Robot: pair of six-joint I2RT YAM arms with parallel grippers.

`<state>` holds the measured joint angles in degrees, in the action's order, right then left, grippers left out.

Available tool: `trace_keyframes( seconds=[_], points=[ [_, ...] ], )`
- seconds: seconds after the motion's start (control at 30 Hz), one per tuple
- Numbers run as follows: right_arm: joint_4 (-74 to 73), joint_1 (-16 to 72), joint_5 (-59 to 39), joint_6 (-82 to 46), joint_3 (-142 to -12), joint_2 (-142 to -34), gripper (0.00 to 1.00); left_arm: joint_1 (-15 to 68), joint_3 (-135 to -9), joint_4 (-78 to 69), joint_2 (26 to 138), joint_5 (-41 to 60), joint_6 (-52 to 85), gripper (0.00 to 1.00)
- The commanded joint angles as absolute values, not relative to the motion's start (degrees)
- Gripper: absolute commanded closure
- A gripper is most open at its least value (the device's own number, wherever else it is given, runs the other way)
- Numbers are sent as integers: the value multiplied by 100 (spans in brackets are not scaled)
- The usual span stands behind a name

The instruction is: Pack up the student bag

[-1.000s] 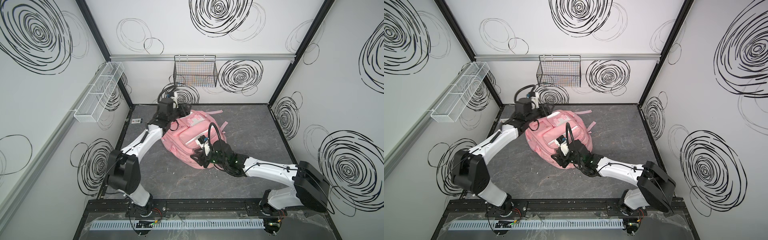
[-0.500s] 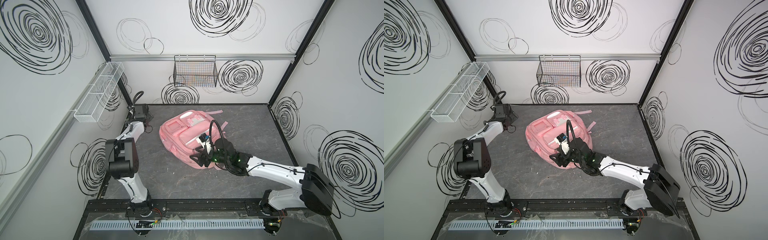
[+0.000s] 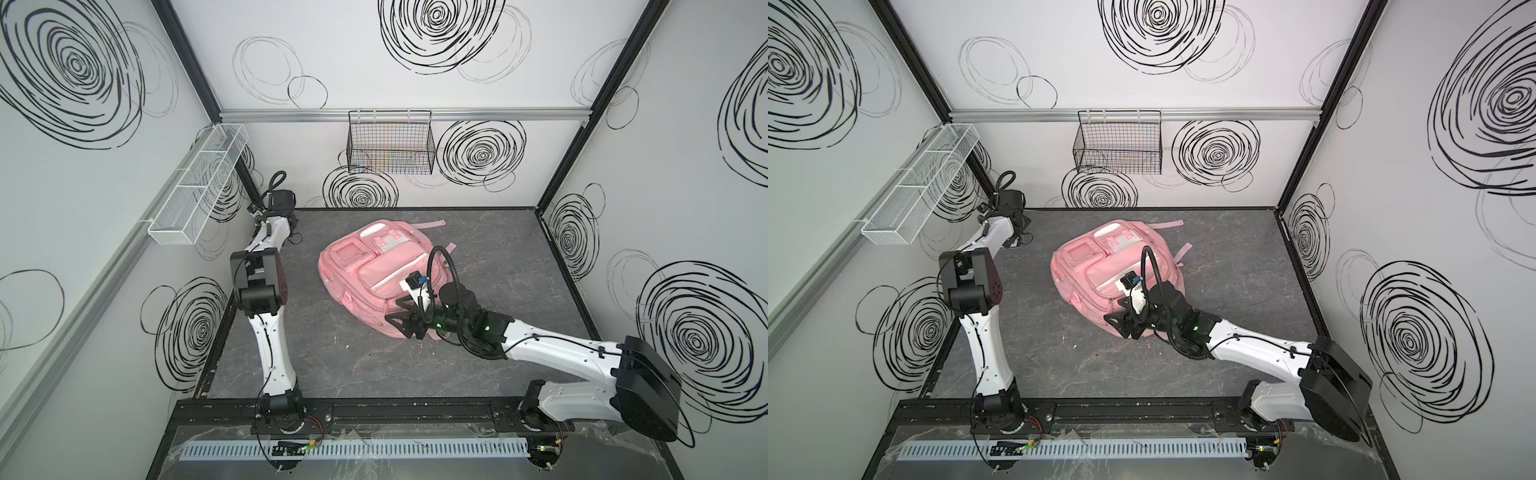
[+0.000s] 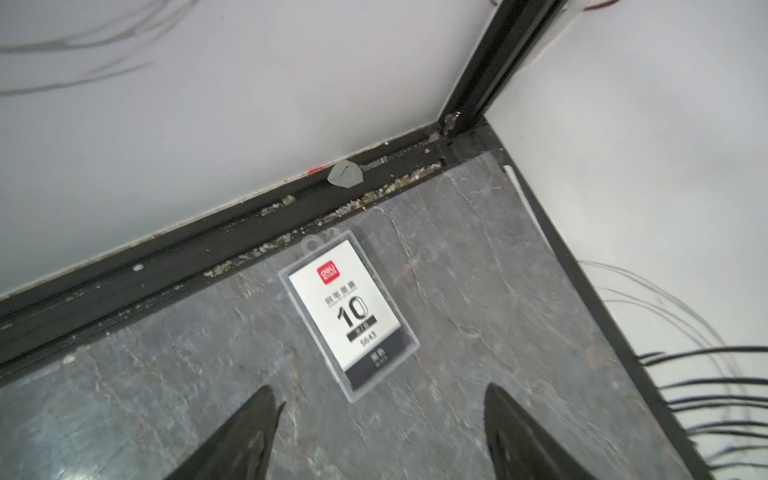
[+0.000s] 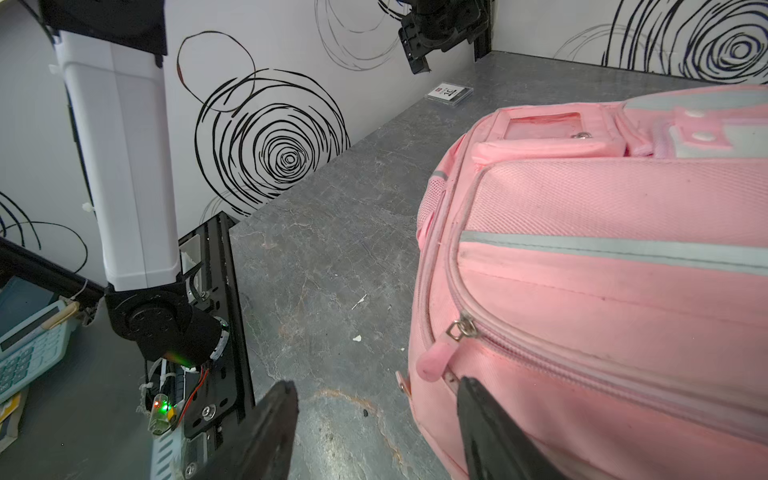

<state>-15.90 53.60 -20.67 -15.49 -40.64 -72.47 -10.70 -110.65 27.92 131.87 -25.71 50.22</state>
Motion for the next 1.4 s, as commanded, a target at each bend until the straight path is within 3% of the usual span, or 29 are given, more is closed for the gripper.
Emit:
trace_keyframes(
  seconds=[0.0,0.27,0.83,1.17,1.37],
  points=[
    [-1692,5337,-2171,-1533,-4032,-7051,35,-1146,-11559,3348,13527,-2819,5251,20],
    [-1797,5345,-2182,-1547,-3950,-7059,35,-1197,-12311,4115,14008,-2035,6047,24],
    [-1548,5325,-2096,-1470,-4034,-6957,34,-967,-13416,5006,14903,-1993,7982,31],
    [-1546,5318,-2062,-1351,-3955,-6889,34,-1206,-13688,5293,14968,-2098,7603,34],
    [-1401,5379,-2104,-1257,-4067,-6931,34,-951,-12544,3961,13728,-2323,6627,33]
  ],
)
